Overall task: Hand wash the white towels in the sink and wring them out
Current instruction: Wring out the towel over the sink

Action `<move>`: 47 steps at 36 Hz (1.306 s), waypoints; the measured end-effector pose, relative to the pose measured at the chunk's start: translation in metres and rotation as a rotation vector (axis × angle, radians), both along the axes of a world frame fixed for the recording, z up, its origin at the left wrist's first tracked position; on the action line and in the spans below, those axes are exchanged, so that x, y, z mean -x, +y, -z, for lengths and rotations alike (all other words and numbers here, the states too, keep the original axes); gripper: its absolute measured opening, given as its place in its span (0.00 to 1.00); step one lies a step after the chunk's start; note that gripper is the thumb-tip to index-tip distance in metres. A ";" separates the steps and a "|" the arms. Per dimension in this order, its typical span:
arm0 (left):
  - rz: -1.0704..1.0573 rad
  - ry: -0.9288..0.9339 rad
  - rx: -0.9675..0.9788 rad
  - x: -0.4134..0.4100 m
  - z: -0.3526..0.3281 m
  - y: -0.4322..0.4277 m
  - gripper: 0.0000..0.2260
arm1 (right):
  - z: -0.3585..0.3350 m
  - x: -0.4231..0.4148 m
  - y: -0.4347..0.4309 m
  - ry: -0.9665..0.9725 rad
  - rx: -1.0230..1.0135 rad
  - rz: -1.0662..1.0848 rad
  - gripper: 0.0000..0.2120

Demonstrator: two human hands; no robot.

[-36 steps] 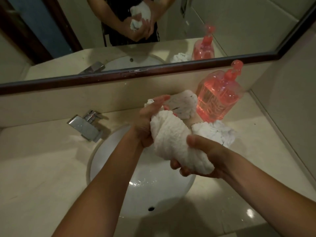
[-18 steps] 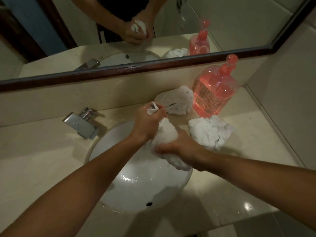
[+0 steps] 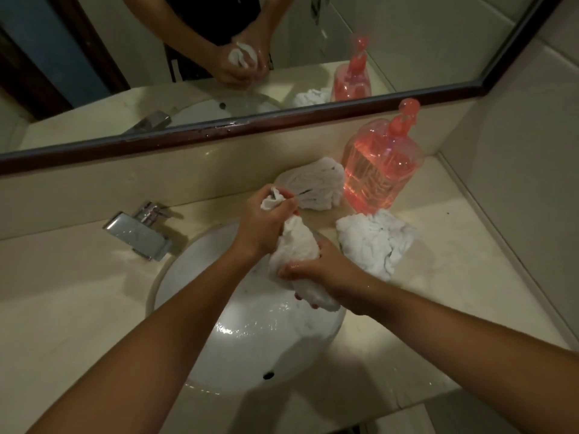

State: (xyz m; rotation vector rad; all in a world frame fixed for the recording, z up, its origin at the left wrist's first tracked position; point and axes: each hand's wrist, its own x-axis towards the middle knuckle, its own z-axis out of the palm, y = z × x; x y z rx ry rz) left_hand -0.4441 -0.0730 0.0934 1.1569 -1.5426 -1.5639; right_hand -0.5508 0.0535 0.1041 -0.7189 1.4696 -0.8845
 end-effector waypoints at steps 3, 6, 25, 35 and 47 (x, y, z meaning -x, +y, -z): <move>-0.033 0.051 -0.070 0.000 0.001 0.007 0.03 | -0.011 0.015 0.009 -0.029 -0.062 -0.009 0.22; -0.116 0.077 -0.135 0.007 0.002 0.015 0.03 | -0.020 0.034 0.018 -0.105 -0.102 0.124 0.14; 0.087 -0.031 -0.325 0.225 -0.002 0.104 0.25 | 0.024 0.209 0.088 -0.059 -0.059 1.173 0.21; 0.226 -0.154 -0.351 0.334 0.061 0.099 0.33 | 0.082 0.297 0.093 -0.039 -0.118 1.314 0.20; 0.288 -0.316 0.007 0.320 0.059 0.109 0.17 | 0.090 0.297 0.084 0.510 -0.240 1.234 0.25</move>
